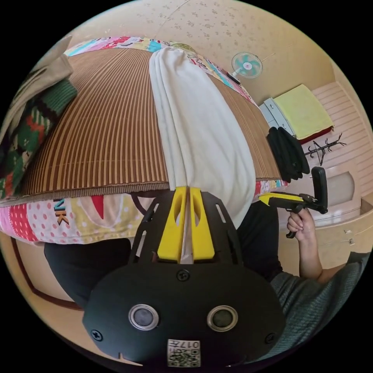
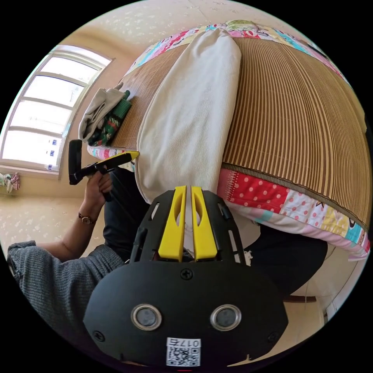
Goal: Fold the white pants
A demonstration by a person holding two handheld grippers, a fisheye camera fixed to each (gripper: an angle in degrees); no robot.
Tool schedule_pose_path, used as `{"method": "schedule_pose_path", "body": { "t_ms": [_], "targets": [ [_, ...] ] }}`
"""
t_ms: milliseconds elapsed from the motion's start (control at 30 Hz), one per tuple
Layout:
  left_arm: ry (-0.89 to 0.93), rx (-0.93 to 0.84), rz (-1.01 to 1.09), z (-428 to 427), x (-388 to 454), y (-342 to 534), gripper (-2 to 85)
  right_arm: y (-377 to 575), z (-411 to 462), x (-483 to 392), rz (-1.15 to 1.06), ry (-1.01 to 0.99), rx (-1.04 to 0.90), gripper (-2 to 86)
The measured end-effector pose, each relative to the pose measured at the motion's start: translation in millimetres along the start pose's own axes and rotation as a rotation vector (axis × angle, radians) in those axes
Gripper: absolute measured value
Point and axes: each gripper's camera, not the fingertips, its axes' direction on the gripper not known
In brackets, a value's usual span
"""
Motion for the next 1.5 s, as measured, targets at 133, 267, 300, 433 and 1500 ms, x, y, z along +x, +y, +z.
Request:
{"method": "schedule_pose_path", "body": {
  "t_ms": [133,267,300,433,1500],
  "targets": [
    [0.245,-0.051,0.11,-0.8,-0.2,-2.5,-0.6,13.4,0.4,20.3,0.048,-0.01,-0.012,1.9],
    [0.125,-0.072,0.074,-0.5,-2.9,29.4,-0.8,28.2,3.5,53.9,0.124,-0.034,-0.02,1.9],
    [0.062,-0.073,0.055,0.1,-5.4,33.2,-0.8,29.5,5.6,63.0,0.148,-0.042,-0.029,1.9],
    [0.119,0.08,-0.057,-19.7,-29.9,39.4,1.2,24.2,4.2,77.2,0.172,-0.061,-0.013,1.9],
    [0.36,0.072,-0.156,-34.1,-156.0,-153.4,18.1,-64.6,-30.1,257.1,0.214,-0.5,0.135,12.5]
  ]
}}
